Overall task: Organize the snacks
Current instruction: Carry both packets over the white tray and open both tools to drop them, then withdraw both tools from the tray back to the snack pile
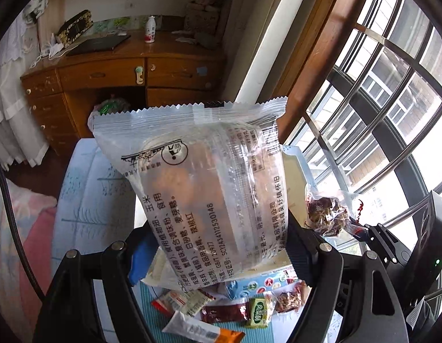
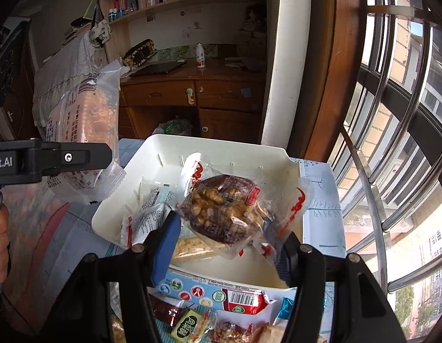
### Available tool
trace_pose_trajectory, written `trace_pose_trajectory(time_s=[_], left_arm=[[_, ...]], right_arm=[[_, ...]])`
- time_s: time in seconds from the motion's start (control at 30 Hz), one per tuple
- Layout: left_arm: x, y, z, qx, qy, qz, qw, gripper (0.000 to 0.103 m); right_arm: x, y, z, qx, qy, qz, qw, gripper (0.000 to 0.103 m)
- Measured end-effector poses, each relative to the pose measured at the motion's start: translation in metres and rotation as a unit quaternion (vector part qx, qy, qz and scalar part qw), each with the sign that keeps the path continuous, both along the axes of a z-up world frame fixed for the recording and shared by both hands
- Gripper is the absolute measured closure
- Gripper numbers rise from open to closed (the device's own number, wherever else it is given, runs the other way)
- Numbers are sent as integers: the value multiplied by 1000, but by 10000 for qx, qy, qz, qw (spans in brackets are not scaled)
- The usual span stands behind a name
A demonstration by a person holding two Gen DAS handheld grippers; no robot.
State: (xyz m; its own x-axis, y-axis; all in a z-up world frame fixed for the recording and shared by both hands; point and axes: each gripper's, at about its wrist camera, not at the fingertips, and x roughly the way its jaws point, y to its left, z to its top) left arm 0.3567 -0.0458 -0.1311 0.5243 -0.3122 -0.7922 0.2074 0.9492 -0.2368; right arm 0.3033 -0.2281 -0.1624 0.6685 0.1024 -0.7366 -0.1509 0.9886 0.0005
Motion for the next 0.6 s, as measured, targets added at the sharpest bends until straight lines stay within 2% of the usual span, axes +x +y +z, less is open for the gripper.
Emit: trace_pose_trajectory(time_s=[0.2,0.3,0.47,0.6], left_arm=[[18,1,-13,-42,231,-126,9996,20],[25,4,-19,-68,437,-136,9989,11],[28,10,-14,-91,302,-187,9993,5],[25,17,-11,-127,216,-190,9995,5]], right_arm=[[14,-1,-4,12,-99,-417,9991,43],[18,0,-3,-6,-196,-589,9981,43],[23,-1,-8,24,-14,-849,9964,42],[18,-2,-9,48,65,-1000,9950,42]])
